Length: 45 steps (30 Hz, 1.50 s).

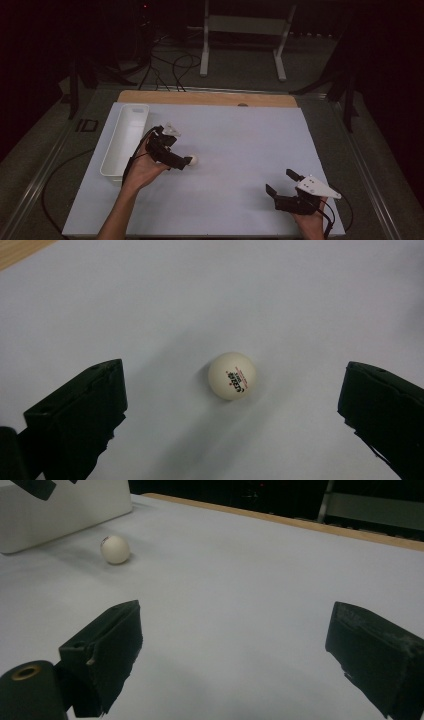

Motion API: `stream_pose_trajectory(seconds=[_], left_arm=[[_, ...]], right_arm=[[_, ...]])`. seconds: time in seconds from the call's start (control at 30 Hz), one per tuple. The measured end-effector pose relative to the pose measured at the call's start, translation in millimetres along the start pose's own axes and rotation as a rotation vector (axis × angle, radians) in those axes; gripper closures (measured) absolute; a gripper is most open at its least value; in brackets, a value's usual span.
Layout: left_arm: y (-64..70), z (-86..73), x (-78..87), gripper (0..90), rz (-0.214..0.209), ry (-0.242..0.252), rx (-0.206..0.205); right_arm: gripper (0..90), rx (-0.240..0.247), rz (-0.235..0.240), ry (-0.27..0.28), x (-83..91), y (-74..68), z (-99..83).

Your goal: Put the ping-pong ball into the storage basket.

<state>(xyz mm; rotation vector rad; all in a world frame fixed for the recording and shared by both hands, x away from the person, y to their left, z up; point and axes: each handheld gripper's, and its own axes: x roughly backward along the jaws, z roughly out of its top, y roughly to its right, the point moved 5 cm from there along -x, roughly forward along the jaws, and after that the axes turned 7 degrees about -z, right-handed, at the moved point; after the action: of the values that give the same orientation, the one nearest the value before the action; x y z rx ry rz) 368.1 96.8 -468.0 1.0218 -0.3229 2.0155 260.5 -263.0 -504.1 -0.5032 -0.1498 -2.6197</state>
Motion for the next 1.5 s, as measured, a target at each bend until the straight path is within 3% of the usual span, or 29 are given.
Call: stream_pose_trajectory(seconds=[0.7,1.5], left_arm=[[0.2,8.7,-17.6,0.1,-0.028,-0.052,-0.017],[-6.5,7.1,-33.9,0.5,-0.038,-0.107,-0.014]], right_arm=[[7.6,-0.002,0.001,-0.002,-0.4,0.8,-0.3],[7.6,-0.005,-0.002,-0.003,0.5,1.4,-0.3]])
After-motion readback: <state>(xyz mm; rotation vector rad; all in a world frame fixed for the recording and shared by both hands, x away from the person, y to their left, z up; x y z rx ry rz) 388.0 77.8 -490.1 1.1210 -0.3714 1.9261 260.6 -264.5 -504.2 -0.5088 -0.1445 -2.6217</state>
